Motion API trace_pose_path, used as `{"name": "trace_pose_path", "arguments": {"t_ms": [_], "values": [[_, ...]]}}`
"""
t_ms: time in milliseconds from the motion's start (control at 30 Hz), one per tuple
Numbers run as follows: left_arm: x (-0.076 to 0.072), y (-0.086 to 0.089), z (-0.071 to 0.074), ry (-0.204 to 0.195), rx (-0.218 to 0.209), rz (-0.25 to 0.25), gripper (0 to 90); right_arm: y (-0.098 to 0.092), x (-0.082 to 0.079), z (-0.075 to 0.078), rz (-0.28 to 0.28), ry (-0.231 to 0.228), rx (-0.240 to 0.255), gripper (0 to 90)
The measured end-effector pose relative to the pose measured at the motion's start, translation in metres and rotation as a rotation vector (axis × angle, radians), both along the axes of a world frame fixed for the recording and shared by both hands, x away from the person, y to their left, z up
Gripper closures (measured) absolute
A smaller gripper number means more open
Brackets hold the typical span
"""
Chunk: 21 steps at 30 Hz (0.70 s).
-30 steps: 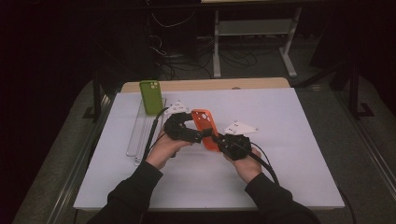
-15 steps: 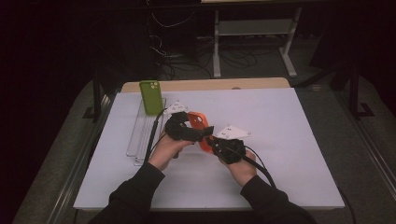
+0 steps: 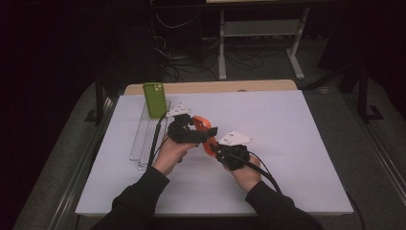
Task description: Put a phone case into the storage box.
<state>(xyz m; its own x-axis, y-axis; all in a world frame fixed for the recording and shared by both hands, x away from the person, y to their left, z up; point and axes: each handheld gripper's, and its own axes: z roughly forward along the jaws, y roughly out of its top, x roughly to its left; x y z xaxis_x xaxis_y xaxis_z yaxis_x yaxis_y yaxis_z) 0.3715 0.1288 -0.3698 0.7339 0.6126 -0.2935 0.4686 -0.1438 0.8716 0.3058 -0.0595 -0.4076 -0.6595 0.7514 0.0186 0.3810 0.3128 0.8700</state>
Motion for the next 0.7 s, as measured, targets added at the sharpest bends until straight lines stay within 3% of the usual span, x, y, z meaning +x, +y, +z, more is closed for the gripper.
{"name": "trace_pose_path", "arguments": {"t_ms": [300, 533, 600, 700], "values": [[-0.003, -0.002, 0.002, -0.035, 0.017, -0.007, 14.6, 0.000, 0.001, 0.000, 0.020, 0.002, -0.010, 76.1], [-0.002, 0.002, 0.004, -0.064, 0.035, -0.004, 15.0, -0.010, -0.001, 0.005, 0.092, -0.017, -0.010, 51.6], [-0.003, 0.003, 0.005, -0.071, 0.032, 0.010, 15.0, -0.017, -0.001, 0.006, 0.108, 0.014, -0.017, 44.6], [-0.002, 0.004, 0.007, -0.073, 0.039, 0.020, 15.0, -0.028, -0.001, 0.005, 0.101, 0.024, -0.039, 36.1]]}}
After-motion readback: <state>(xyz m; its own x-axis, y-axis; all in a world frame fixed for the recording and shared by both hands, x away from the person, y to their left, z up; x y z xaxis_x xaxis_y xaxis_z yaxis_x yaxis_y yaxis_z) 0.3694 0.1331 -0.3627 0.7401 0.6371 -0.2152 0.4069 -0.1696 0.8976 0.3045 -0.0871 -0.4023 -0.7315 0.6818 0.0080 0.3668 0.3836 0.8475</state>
